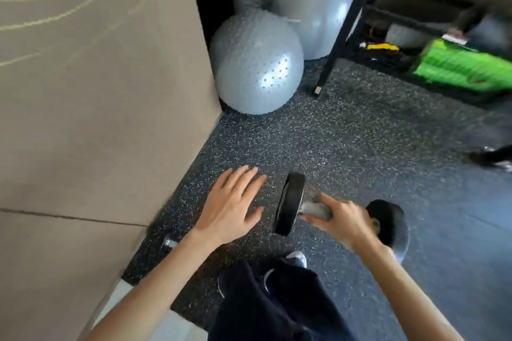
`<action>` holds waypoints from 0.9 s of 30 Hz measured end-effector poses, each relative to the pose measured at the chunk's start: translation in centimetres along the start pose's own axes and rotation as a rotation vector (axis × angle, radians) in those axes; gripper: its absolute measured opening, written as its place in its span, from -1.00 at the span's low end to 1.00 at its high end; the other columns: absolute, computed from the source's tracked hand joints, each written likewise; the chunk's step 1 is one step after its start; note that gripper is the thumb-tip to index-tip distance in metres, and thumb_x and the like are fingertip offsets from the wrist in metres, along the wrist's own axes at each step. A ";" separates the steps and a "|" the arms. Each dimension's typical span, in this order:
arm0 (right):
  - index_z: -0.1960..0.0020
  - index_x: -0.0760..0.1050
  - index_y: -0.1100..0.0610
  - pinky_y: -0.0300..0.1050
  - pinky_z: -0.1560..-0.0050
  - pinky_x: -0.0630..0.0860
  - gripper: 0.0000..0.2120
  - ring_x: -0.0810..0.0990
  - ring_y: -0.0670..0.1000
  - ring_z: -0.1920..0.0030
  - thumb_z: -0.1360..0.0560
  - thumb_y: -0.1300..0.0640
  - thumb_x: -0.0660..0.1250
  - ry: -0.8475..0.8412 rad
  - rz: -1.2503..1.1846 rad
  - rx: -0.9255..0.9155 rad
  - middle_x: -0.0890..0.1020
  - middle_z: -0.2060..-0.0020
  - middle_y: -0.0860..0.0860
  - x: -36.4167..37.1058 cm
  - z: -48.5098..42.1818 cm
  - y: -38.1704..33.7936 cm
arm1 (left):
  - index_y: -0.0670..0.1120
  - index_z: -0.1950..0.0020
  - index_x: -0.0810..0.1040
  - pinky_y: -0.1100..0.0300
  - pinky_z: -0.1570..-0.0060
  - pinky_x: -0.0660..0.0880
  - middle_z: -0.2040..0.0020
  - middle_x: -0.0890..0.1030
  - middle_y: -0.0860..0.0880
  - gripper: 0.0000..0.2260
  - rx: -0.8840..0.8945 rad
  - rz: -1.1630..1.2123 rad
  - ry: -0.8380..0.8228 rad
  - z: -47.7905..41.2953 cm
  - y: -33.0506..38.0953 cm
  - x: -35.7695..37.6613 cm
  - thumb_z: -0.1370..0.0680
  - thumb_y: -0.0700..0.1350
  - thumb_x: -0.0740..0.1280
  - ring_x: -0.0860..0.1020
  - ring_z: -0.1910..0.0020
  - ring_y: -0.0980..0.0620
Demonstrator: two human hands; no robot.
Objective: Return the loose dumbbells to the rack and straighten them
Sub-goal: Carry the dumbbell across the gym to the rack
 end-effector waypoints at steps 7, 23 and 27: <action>-0.10 0.36 -0.20 -0.17 0.37 0.32 -0.43 0.64 0.03 0.23 -0.27 -0.54 0.05 0.192 -0.032 0.338 0.64 0.26 -0.11 -2.8 7.6 11.9 | -0.08 -0.45 0.33 -0.03 -0.42 0.16 -0.42 0.38 -0.08 -0.47 0.328 -0.049 -0.070 -9.4 10.6 2.0 -0.54 0.15 0.14 0.28 -0.43 -0.06; -0.02 0.39 -0.15 -0.12 0.32 0.32 -0.51 0.62 0.10 0.13 -0.31 -0.48 0.14 0.448 -0.264 1.165 0.67 0.17 -0.01 -3.0 27.9 25.5 | -0.11 -0.41 0.40 -0.08 -0.37 0.27 -0.37 0.44 -0.12 -0.48 1.194 -0.084 -0.207 -22.5 39.5 4.9 -0.52 0.12 0.12 0.36 -0.39 -0.10; -0.03 0.40 -0.11 -0.11 0.31 0.36 -0.51 0.61 0.11 0.14 -0.34 -0.46 0.16 0.488 -0.297 1.328 0.66 0.15 -0.01 -3.4 31.2 27.3 | -0.11 -0.41 0.40 -0.08 -0.37 0.28 -0.36 0.45 -0.12 -0.48 1.391 -0.098 -0.217 -24.2 46.1 5.6 -0.52 0.12 0.13 0.38 -0.38 -0.10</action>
Point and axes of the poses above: each hand's wrist, its own z-axis away from the middle knuckle, its own x-axis out of the palm, y = z × x, the point moved 5 cm from there along -z, towards the middle knuckle
